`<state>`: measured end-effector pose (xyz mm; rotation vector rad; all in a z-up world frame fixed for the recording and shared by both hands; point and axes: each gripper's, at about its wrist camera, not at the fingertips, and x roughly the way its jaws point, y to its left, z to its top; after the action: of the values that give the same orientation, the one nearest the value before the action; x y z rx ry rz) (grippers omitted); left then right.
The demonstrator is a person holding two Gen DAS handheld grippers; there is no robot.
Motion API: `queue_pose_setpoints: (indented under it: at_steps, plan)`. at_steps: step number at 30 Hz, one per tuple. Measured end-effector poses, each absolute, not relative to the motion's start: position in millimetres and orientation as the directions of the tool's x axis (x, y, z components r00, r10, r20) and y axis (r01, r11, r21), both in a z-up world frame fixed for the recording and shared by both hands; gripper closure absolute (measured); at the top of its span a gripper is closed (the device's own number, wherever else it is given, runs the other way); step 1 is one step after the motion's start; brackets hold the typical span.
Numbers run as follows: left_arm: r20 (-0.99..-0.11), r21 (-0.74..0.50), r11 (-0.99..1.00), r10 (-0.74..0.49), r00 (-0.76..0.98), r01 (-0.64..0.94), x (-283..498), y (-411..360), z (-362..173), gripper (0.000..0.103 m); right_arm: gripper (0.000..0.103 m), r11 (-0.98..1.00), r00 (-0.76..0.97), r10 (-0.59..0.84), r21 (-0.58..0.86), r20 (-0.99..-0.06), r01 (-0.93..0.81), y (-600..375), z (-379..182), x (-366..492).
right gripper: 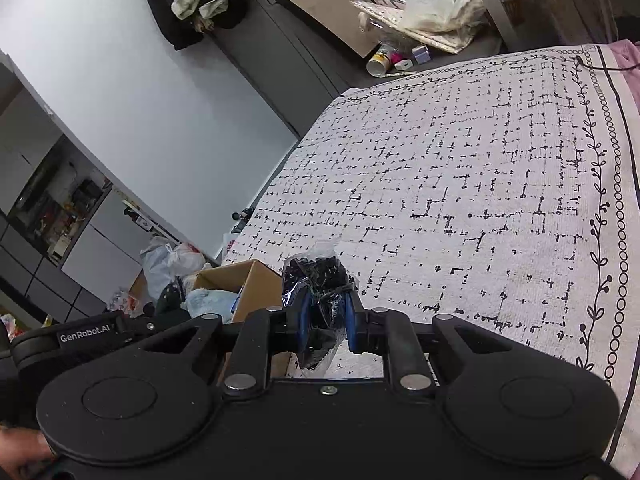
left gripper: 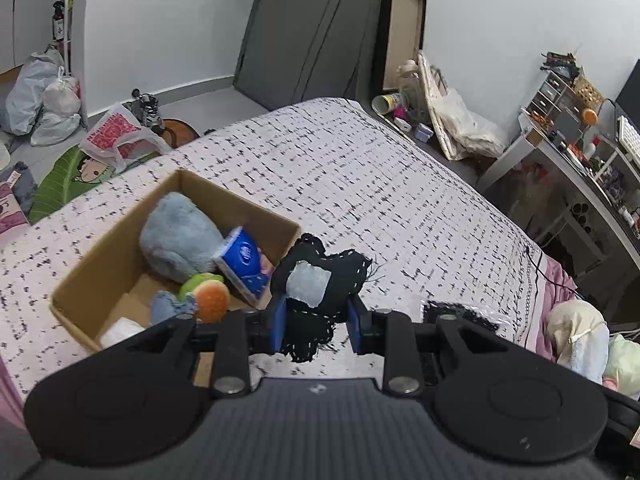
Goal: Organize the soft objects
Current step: 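Carry the black pad and bagged black item over the box with both grippers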
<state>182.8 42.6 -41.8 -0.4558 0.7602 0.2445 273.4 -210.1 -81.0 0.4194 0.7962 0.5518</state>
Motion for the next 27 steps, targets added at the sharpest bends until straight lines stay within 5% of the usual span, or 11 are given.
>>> queue_pose_setpoints:
  at_steps: [27]
  plan:
    - [-0.731, -0.351, 0.788, 0.106, 0.674, -0.505, 162, 142, -66, 0.072, 0.085, 0.784, 0.588, 0.613, 0.497, -0.527, -0.372, -166, -64, 255]
